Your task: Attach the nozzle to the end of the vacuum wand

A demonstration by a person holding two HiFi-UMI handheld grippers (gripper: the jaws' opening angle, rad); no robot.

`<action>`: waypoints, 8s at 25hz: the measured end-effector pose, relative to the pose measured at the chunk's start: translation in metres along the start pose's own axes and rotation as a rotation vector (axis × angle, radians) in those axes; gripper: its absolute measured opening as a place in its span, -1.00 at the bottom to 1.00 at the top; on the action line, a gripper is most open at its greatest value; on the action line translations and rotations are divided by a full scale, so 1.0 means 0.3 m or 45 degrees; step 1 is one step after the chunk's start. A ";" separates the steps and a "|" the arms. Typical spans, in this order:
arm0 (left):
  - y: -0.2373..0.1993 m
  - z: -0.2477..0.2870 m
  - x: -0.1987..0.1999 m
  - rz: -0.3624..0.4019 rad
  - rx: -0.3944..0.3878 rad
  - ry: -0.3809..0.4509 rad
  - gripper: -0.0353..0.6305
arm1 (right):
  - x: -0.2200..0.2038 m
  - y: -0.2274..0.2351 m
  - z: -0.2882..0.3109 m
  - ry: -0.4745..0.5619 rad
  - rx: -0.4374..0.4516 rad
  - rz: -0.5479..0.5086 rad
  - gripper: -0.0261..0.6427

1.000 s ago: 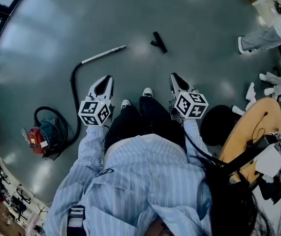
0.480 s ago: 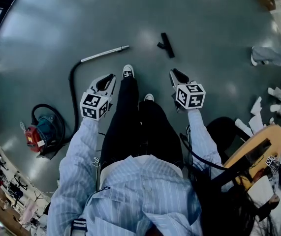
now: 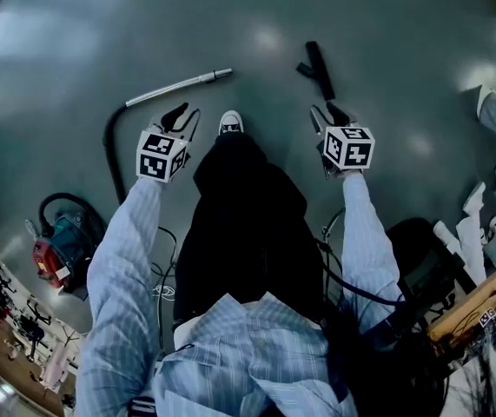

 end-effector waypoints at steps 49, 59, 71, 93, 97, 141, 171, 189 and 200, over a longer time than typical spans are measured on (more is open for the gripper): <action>-0.539 1.270 -0.886 0.921 0.108 -0.612 -0.32 | -0.377 0.778 1.202 -0.528 -0.048 -0.621 -0.04; -0.481 1.288 -0.753 0.816 0.122 -0.468 -0.38 | -0.240 0.509 1.352 -0.498 0.181 -0.919 -0.05; -0.445 1.221 -0.709 0.815 0.120 -0.307 -0.70 | -0.233 0.332 1.491 -0.590 0.236 -1.253 -0.05; -0.546 1.320 -0.871 1.051 0.111 -0.617 -0.41 | -0.249 0.323 1.575 -0.685 0.158 -1.297 -0.05; -0.531 1.300 -0.865 1.047 0.071 -0.562 -0.41 | -0.247 0.335 1.575 -0.706 0.138 -1.330 -0.05; -0.469 1.303 -0.773 1.011 0.011 -0.580 -0.43 | -0.156 0.266 1.541 -0.658 0.121 -1.499 -0.07; -0.318 1.147 -0.518 -0.171 0.120 0.026 -0.60 | -0.153 0.312 1.174 0.081 0.316 -0.442 -0.07; -0.149 0.726 -0.184 -0.299 0.089 -0.053 -0.86 | -0.032 -0.019 0.820 0.184 0.256 -0.010 -0.87; 0.012 0.003 0.286 -0.311 0.079 -0.005 -0.86 | 0.334 -0.381 0.107 0.082 0.224 -0.136 -0.87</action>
Point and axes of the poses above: the fingertips, and each gripper's own axes: z forward along the fingers, y to its right, x out of its top, the point moved 2 cm from there along -z, backward along the fingers, and after that the axes turned 7 degrees about x, right-handed, at the moved point
